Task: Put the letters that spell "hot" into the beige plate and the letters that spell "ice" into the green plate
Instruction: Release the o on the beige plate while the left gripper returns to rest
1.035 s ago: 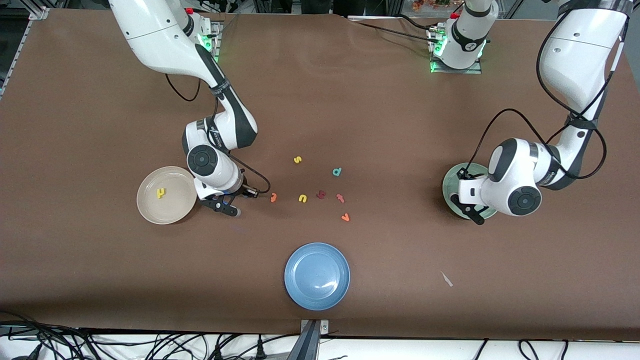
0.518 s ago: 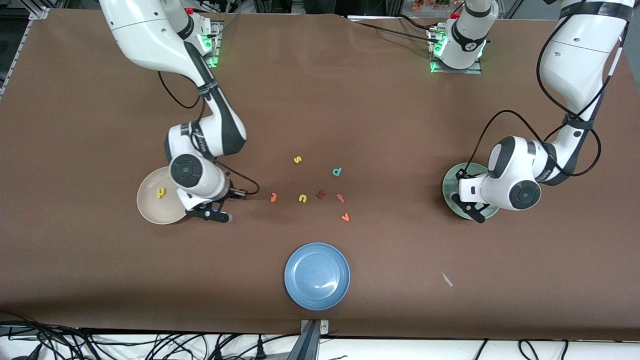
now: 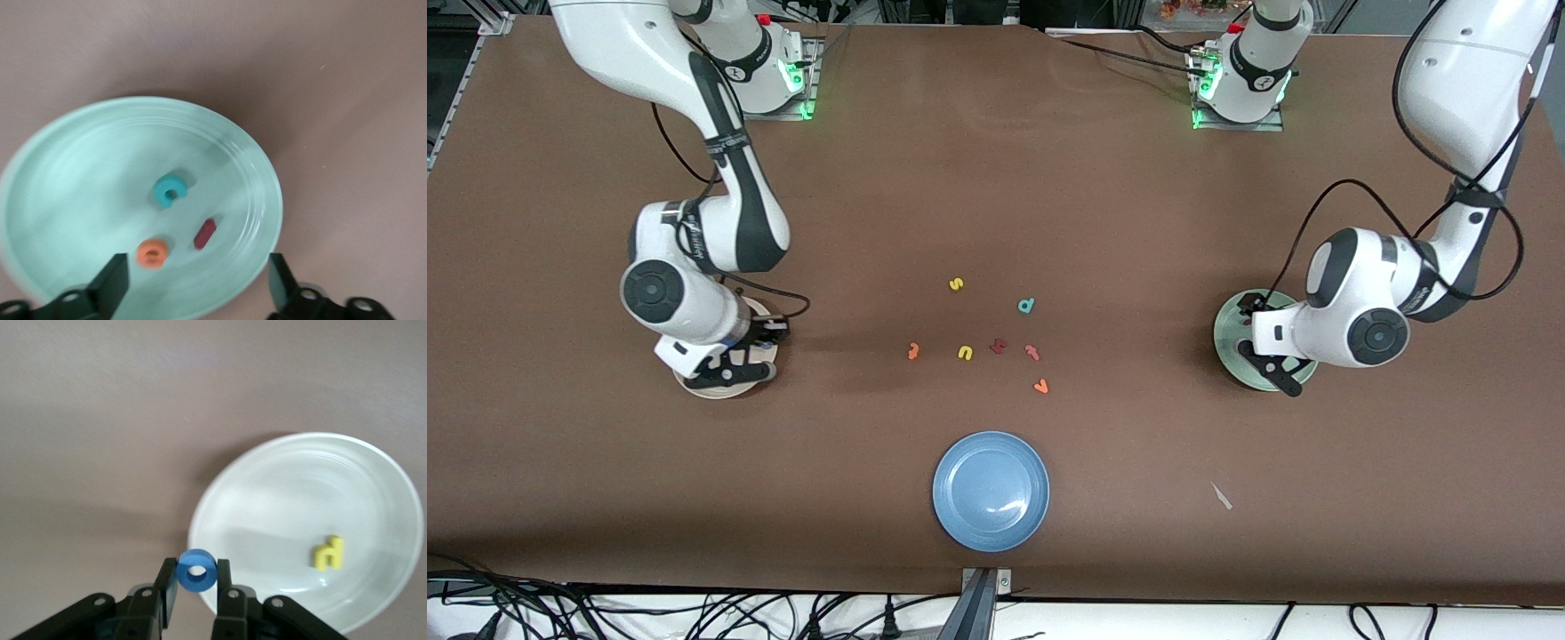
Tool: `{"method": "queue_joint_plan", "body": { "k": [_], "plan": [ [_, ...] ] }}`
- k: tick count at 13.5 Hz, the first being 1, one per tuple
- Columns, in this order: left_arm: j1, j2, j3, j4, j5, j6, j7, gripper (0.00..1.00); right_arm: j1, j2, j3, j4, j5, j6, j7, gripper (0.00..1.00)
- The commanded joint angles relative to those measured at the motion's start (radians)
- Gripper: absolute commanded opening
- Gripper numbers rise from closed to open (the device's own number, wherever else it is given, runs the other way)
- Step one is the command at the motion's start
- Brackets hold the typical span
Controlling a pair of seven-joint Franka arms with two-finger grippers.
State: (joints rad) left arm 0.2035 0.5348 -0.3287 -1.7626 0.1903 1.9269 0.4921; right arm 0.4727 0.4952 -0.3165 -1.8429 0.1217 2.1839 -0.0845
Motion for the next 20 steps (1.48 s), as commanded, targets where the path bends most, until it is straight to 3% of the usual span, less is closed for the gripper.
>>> {"method": "queue_joint_plan", "body": {
  "k": [1,2,3,4,5,8,10,14,17,19,20],
  "plan": [
    [-0.035,-0.039,0.004,0.157,-0.022,-0.167,-0.006,1.00,0.003,-0.033,-0.030,-0.071,0.001,0.020,-0.090,0.16],
    [-0.061,-0.036,0.007,0.232,-0.020,-0.224,-0.010,1.00,0.001,-0.027,-0.044,-0.071,0.003,0.030,-0.118,0.16],
    [-0.075,-0.033,0.008,0.285,-0.020,-0.262,-0.035,1.00,-0.002,-0.026,-0.047,-0.078,0.007,0.045,-0.150,0.24],
    [-0.076,-0.033,0.007,0.310,-0.020,-0.267,-0.070,1.00,-0.006,-0.021,-0.047,-0.078,0.010,0.053,-0.152,0.57],
    [-0.076,-0.035,0.007,0.333,-0.018,-0.267,-0.120,1.00,-0.009,-0.021,-0.047,-0.076,0.013,0.048,-0.140,1.00],
    [-0.087,-0.036,0.005,0.435,-0.031,-0.269,-0.217,1.00,0.001,-0.032,-0.029,-0.064,0.053,0.040,-0.049,1.00],
    [-0.079,-0.047,0.002,0.474,-0.035,-0.270,-0.244,1.00,0.003,-0.030,0.023,-0.049,0.055,0.040,0.082,1.00],
    [-0.066,-0.111,0.002,0.479,-0.037,-0.292,-0.244,1.00,0.029,0.005,0.128,0.014,0.056,0.053,0.403,1.00],
    [-0.072,-0.183,0.010,0.473,-0.038,-0.330,-0.297,1.00,0.043,0.083,0.197,0.100,0.056,0.072,0.569,1.00],
    [-0.098,-0.235,0.052,0.460,-0.086,-0.353,-0.322,1.00,0.062,0.135,0.224,0.151,0.050,0.111,0.652,1.00],
    [-0.157,-0.274,0.129,0.453,-0.109,-0.353,-0.332,1.00,0.082,0.169,0.224,0.184,0.049,0.114,0.669,1.00]
  ]
}}
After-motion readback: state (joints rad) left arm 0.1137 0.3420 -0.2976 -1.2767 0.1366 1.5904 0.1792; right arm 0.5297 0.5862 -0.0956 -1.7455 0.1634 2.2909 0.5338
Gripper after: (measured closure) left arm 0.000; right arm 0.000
